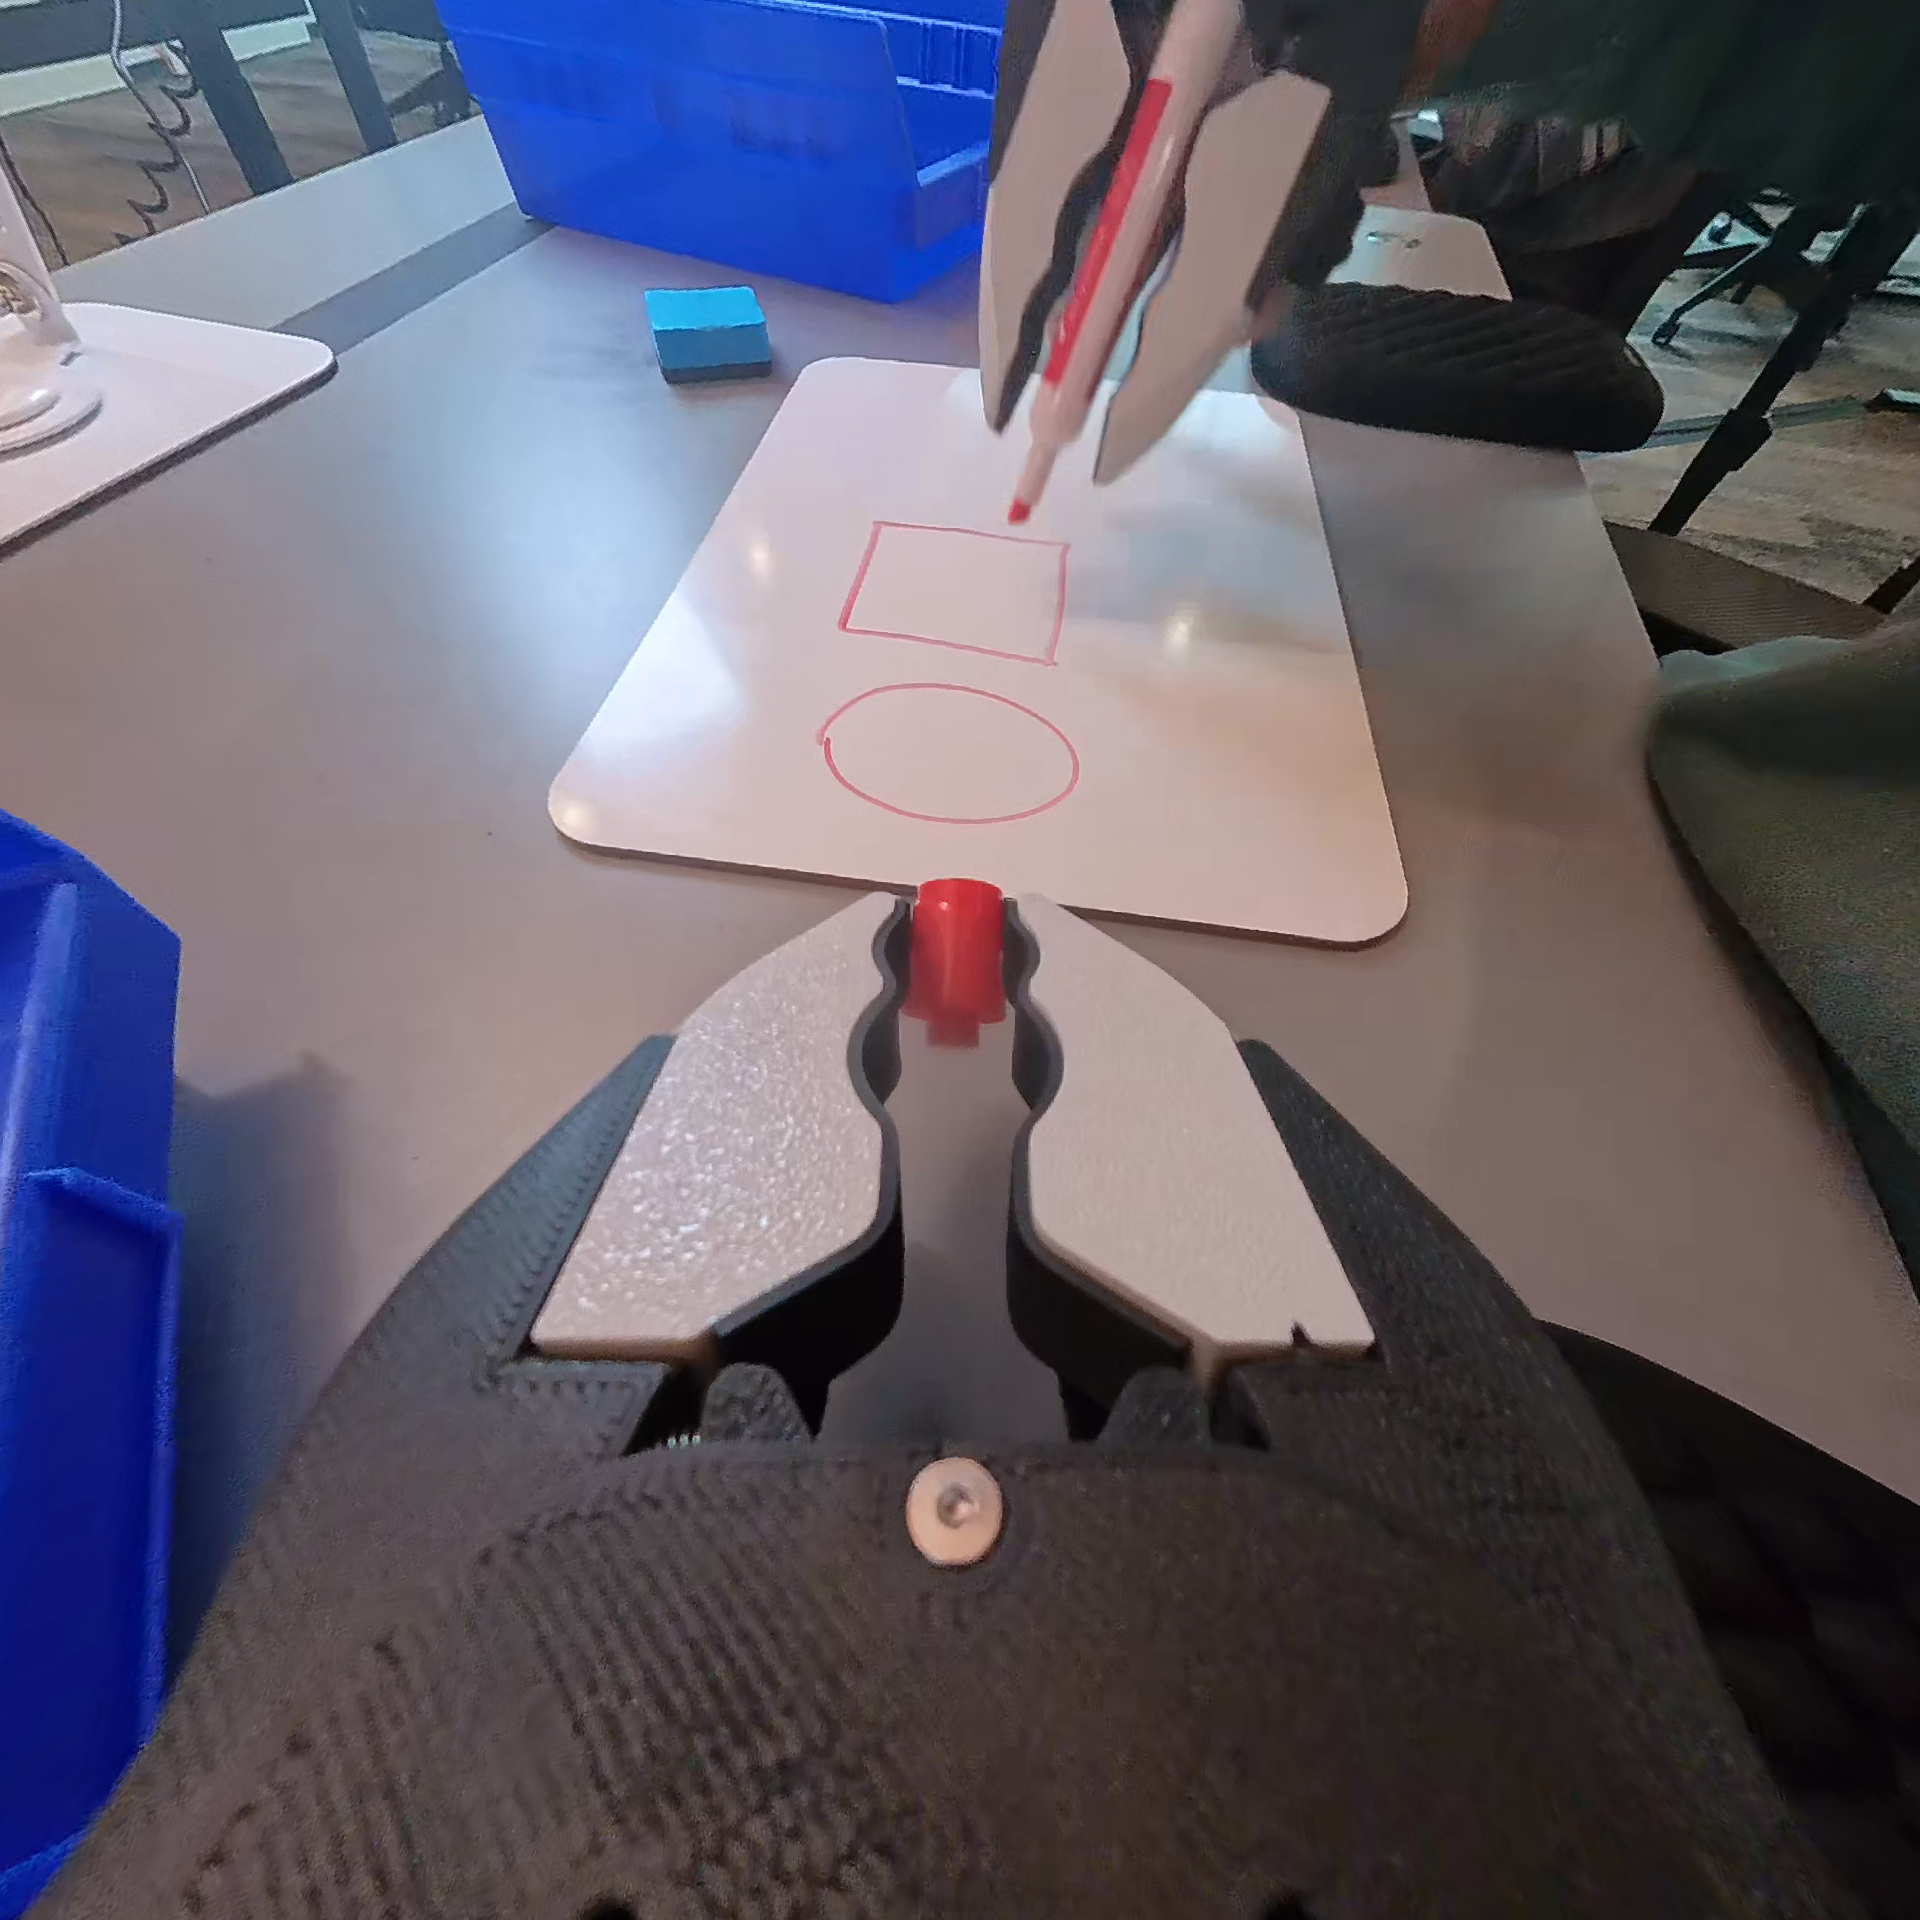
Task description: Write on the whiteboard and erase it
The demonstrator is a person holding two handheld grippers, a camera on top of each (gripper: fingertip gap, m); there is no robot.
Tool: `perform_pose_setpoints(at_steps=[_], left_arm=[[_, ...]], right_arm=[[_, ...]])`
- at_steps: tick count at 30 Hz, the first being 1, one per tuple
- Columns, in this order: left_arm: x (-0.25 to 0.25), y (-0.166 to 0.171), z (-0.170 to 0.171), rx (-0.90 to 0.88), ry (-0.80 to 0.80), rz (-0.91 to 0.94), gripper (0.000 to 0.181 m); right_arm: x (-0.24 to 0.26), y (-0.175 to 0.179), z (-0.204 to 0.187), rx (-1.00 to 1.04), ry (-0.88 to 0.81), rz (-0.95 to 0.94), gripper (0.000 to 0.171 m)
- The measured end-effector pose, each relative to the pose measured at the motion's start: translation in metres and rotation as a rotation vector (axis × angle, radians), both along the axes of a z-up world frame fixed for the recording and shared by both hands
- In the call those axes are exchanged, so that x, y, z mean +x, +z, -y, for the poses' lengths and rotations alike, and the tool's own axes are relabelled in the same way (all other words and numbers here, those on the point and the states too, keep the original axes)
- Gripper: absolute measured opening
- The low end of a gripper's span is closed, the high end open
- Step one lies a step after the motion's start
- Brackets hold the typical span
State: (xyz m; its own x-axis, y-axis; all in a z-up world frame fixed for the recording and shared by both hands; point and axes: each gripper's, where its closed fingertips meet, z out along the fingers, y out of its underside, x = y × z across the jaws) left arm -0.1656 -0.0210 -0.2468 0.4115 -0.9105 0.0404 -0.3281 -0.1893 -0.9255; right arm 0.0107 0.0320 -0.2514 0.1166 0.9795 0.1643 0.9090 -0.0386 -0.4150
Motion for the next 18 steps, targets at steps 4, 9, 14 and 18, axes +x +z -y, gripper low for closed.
perform_pose_setpoints(at_steps=[4, 9, 14, 18], left_arm=[[0.001, 0.0, 0.002, -0.016, -0.02, 0.008, 0.017], [0.0, 0.001, 0.004, -0.028, -0.039, 0.022, 0.017], [0.003, 0.0, 0.007, 0.006, -0.056, 0.0, 0.017], [0.002, 0.001, 0.004, 0.008, -0.036, 0.003, 0.017]], right_arm=[[0.039, -0.001, -0.019, 0.008, -0.117, -0.011, 0.034], [0.045, -0.01, -0.031, -0.006, -0.149, -0.023, 0.034], [0.043, -0.014, -0.041, -0.003, -0.143, 0.008, 0.034], [0.046, -0.017, -0.047, -0.002, -0.141, 0.032, 0.034]])
